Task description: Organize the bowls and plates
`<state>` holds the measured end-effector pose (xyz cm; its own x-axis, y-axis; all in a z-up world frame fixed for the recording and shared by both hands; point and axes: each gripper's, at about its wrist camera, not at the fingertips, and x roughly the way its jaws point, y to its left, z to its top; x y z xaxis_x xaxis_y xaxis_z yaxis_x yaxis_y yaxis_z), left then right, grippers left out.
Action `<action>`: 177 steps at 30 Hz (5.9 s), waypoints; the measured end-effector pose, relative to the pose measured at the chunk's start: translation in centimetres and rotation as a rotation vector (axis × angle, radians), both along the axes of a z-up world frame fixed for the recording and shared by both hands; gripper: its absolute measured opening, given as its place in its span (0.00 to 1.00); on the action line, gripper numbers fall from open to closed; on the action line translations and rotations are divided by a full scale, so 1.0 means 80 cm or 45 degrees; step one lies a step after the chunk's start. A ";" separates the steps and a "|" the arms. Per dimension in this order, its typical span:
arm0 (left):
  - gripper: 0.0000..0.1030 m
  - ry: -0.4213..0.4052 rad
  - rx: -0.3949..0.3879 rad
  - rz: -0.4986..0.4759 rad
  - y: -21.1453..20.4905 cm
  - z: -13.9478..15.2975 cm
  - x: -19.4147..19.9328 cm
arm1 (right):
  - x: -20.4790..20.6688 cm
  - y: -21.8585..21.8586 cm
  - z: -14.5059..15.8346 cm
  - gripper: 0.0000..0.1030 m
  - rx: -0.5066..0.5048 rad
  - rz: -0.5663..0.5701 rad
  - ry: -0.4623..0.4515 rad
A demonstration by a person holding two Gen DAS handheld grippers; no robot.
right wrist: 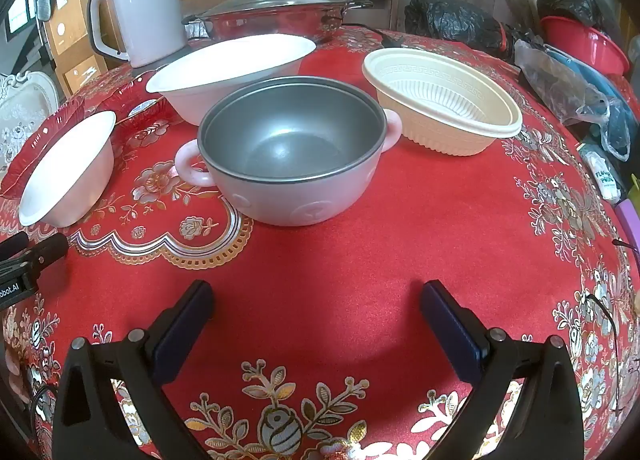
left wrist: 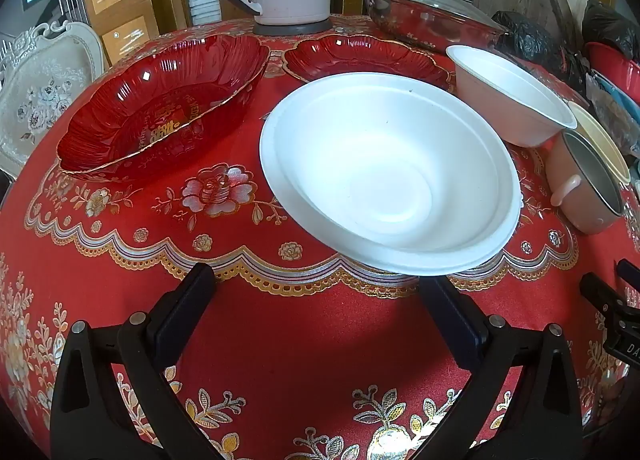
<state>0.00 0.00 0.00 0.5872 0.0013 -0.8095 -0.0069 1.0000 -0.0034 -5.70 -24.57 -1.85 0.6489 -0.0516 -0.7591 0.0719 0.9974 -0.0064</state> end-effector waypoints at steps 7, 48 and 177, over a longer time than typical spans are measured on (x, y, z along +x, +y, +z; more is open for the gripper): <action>1.00 0.001 -0.002 0.000 0.000 0.000 0.000 | 0.000 0.000 0.000 1.00 0.000 0.000 0.002; 1.00 0.001 -0.001 0.000 0.000 0.000 0.000 | 0.000 0.000 0.000 1.00 -0.001 0.000 0.002; 0.10 0.052 -0.063 0.336 0.397 0.100 -0.034 | 0.076 0.423 0.086 0.31 0.236 0.988 0.249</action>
<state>-2.72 31.73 8.00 0.5383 0.1100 -0.8356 -0.2687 0.9621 -0.0464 0.40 9.30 5.05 0.3037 0.4950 -0.8141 -0.6240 0.7491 0.2227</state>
